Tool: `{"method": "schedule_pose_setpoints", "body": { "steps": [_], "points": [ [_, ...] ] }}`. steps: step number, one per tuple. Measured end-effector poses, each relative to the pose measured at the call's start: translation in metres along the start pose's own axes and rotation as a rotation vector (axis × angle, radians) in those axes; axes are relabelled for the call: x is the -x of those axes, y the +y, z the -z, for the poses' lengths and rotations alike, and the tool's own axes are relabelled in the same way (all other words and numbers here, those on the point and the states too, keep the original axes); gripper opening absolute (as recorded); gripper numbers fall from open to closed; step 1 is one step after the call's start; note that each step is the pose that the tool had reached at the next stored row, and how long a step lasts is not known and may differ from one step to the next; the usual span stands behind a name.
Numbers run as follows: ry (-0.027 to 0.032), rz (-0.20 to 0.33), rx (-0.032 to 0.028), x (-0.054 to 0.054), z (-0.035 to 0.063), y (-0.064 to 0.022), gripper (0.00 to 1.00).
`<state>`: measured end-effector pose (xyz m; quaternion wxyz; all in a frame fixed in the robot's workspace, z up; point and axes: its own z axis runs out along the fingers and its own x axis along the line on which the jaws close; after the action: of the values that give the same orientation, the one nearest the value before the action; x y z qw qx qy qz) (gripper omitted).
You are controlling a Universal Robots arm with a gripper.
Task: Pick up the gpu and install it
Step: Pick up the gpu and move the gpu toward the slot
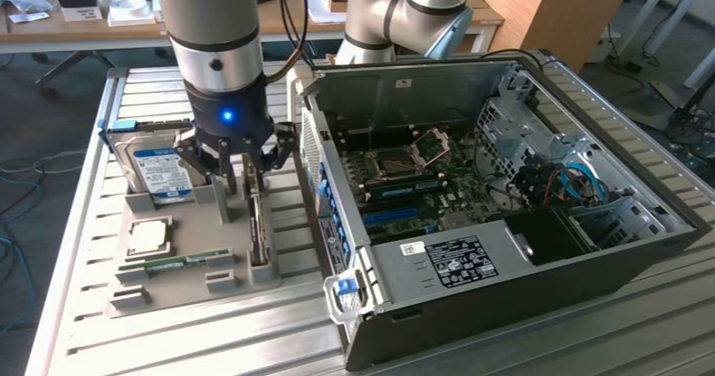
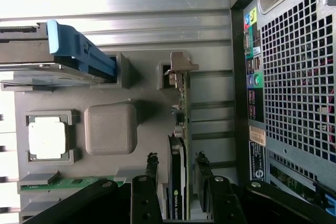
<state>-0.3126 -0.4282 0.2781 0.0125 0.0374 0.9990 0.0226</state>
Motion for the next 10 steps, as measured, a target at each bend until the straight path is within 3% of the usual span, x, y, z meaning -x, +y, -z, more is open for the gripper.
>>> {"method": "schedule_pose_setpoints", "body": {
  "steps": [10],
  "points": [
    [0.0001, 0.000, -0.0001, 0.0018, -0.0017, -0.0026, 0.42]
  ]
}}
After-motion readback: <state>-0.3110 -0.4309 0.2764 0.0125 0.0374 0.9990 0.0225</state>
